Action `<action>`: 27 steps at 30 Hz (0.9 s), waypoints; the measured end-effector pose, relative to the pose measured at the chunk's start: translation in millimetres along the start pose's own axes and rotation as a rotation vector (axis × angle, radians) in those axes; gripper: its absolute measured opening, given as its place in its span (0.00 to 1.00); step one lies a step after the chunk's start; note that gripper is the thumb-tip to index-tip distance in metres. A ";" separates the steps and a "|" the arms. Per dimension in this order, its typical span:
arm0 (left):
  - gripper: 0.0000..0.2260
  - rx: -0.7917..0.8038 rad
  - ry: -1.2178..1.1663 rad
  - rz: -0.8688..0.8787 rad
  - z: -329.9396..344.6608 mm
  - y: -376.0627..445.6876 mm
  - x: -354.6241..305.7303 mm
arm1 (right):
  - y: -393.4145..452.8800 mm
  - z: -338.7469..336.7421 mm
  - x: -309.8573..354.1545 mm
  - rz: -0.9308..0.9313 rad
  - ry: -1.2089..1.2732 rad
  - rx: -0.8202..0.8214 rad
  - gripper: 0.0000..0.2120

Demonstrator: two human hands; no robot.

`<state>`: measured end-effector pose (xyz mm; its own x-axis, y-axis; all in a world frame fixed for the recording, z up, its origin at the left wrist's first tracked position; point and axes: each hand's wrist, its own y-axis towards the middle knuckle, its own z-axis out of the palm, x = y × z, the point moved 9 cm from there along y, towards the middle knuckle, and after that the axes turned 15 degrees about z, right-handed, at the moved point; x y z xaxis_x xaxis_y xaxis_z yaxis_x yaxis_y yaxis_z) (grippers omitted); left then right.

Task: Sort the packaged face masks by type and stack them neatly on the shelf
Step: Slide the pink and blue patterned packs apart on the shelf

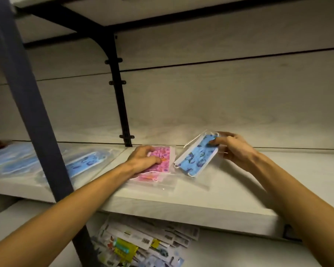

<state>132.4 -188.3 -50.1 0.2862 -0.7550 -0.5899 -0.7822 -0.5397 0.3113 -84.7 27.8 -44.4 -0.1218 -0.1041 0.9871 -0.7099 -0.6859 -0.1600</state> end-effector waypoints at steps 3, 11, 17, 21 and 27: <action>0.25 -0.016 -0.119 0.033 4.3 3.5 -4.9 | -3.2 -6.5 4.2 -0.028 0.042 -0.026 0.21; 0.14 -0.152 0.020 0.307 -28.3 -11.9 -36.1 | -56.5 1.8 32.3 -0.090 0.178 0.110 0.20; 0.21 0.011 -0.698 0.239 -26.4 -41.1 -64.0 | -91.4 63.0 51.8 -0.177 0.082 0.164 0.20; 0.11 0.126 -0.732 0.258 -36.6 -75.8 -61.5 | -99.7 93.8 45.6 -0.165 0.118 0.079 0.22; 0.08 -0.084 -0.324 0.587 -106.5 -134.2 -30.9 | -124.7 164.8 26.6 -0.129 0.129 0.150 0.15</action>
<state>287.5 -132.1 5.8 -0.3635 -0.7894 -0.4947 -0.7077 -0.1114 0.6977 114.9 -8.1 3.3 -0.1316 0.0776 0.9883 -0.6155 -0.7879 -0.0201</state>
